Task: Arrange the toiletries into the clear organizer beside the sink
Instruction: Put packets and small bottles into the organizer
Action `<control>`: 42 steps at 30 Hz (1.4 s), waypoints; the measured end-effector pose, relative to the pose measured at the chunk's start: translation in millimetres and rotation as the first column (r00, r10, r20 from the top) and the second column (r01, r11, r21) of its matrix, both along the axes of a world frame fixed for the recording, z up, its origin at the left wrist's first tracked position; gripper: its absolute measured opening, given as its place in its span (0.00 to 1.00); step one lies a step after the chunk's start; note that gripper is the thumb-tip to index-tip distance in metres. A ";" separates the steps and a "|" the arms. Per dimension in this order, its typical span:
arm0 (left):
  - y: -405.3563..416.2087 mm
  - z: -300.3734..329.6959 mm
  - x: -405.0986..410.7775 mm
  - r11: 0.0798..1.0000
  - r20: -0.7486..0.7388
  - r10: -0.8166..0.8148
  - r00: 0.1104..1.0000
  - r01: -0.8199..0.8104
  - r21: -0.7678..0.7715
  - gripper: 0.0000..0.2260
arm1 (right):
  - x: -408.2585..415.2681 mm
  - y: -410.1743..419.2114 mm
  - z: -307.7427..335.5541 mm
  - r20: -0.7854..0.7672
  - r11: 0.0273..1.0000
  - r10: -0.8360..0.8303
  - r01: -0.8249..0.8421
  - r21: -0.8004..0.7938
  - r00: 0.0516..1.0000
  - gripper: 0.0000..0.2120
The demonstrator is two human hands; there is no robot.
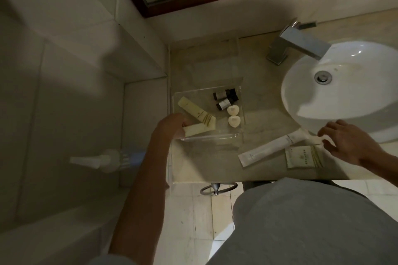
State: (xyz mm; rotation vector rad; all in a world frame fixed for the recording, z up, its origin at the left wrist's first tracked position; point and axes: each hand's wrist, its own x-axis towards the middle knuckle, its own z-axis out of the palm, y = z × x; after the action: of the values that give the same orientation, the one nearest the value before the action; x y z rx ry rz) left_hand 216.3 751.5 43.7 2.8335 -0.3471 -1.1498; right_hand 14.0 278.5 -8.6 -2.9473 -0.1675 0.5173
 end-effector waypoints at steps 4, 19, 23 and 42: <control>19.3 25.5 11.7 0.955 0.093 0.217 0.972 -0.191 -0.227 0.17 | -2.5 -3.4 -2.3 -0.019 1.000 -0.006 0.006 -0.003 1.000 0.12; 35.4 4.3 19.5 -0.053 -0.335 0.885 0.324 -0.645 -0.762 0.11 | -17.2 -19.4 -6.8 -0.076 0.997 -0.081 0.082 0.012 0.994 0.11; 41.9 1.7 19.8 -0.128 -0.351 0.902 0.252 -0.621 -0.773 0.10 | -23.2 -25.5 -12.0 -0.106 0.994 -0.106 0.107 0.007 0.989 0.12; 31.1 -15.6 0.8 -0.034 -0.382 0.870 0.310 -0.737 -0.675 0.15 | -16.0 -22.8 -17.1 -0.061 0.995 -0.077 0.080 0.056 0.995 0.11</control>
State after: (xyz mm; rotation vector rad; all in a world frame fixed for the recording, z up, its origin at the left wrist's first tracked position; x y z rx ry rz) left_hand 217.1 782.6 28.1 1.6495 0.6842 -0.2743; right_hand -2.0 255.7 -25.8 -2.8645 -0.0592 0.5765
